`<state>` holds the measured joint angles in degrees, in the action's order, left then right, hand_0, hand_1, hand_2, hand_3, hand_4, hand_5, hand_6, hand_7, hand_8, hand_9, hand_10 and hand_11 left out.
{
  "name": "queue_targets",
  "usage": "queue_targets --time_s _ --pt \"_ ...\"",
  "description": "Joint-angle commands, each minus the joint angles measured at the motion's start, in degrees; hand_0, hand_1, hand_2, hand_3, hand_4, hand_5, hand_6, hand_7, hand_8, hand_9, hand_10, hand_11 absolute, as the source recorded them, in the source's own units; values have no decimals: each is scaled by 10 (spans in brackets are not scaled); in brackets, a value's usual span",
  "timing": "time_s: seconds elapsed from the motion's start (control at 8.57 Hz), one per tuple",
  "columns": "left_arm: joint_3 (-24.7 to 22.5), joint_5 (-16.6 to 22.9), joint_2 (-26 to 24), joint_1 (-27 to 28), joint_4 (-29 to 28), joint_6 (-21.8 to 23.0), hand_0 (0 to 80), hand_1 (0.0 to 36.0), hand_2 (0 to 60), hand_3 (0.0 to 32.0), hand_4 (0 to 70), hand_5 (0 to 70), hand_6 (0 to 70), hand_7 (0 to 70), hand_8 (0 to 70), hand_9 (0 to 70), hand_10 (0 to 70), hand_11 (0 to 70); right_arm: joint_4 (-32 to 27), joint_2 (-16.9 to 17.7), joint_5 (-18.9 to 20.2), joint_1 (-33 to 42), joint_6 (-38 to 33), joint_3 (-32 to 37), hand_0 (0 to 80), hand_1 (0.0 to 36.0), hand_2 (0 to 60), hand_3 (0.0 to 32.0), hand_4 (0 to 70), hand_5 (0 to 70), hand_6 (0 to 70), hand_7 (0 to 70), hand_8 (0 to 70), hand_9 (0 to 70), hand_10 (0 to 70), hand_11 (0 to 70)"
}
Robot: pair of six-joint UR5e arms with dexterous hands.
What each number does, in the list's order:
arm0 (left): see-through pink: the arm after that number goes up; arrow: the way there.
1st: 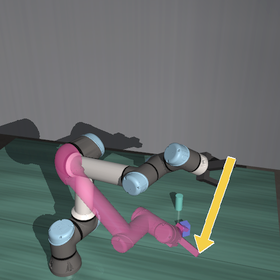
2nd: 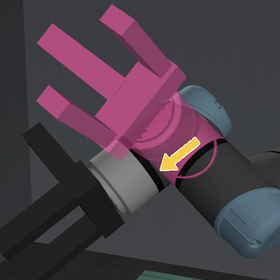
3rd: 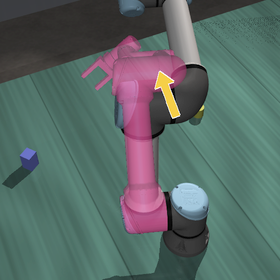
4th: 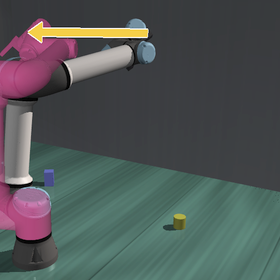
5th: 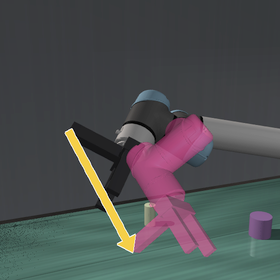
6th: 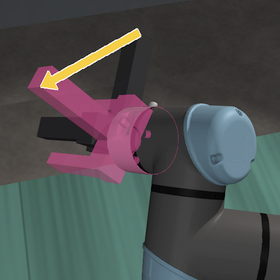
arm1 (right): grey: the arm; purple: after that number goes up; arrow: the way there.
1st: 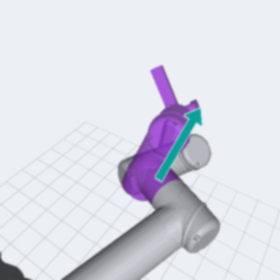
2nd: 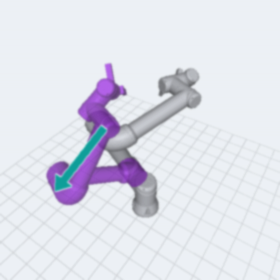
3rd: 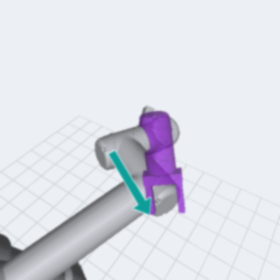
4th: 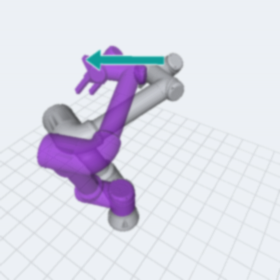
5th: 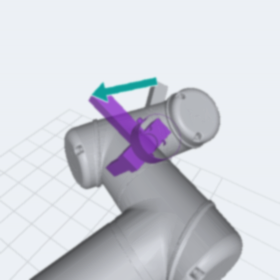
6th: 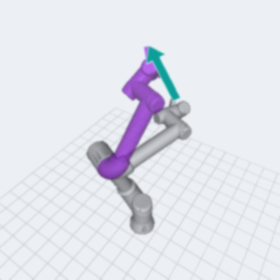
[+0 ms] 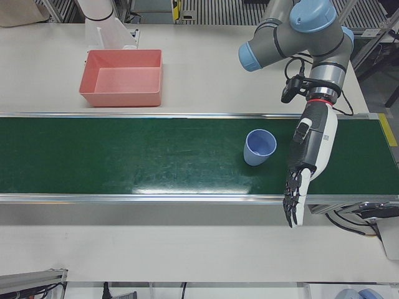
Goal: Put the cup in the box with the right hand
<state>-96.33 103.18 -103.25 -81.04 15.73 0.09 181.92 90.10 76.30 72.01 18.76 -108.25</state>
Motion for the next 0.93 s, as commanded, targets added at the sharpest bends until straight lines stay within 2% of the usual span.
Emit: queue_targets --time_s 0.0,0.47,0.7,0.82 --pt "-3 0 1 0 0 0 0 0 0 0 0 0 0 0 0 0 0 0 1 -11 -1 -5 0 -3 387 106 136 0 0 16 9 24 0 0 0 0" --pt "-4 0 -1 0 3 0 0 0 0 0 0 0 0 0 0 0 0 0 -2 -16 -6 -17 -7 -9 392 116 164 0 0 16 11 35 0 0 0 0" --pt "-1 0 -1 0 1 0 0 0 0 0 0 0 0 0 0 0 0 0 -4 -35 -16 -30 -5 -4 392 122 170 0 0 17 8 20 0 0 0 0" --pt "1 0 0 0 -1 0 0 0 0 0 0 0 0 0 0 0 0 0 -6 -26 -16 -41 -7 -8 392 121 170 0 0 18 8 18 0 0 0 0"
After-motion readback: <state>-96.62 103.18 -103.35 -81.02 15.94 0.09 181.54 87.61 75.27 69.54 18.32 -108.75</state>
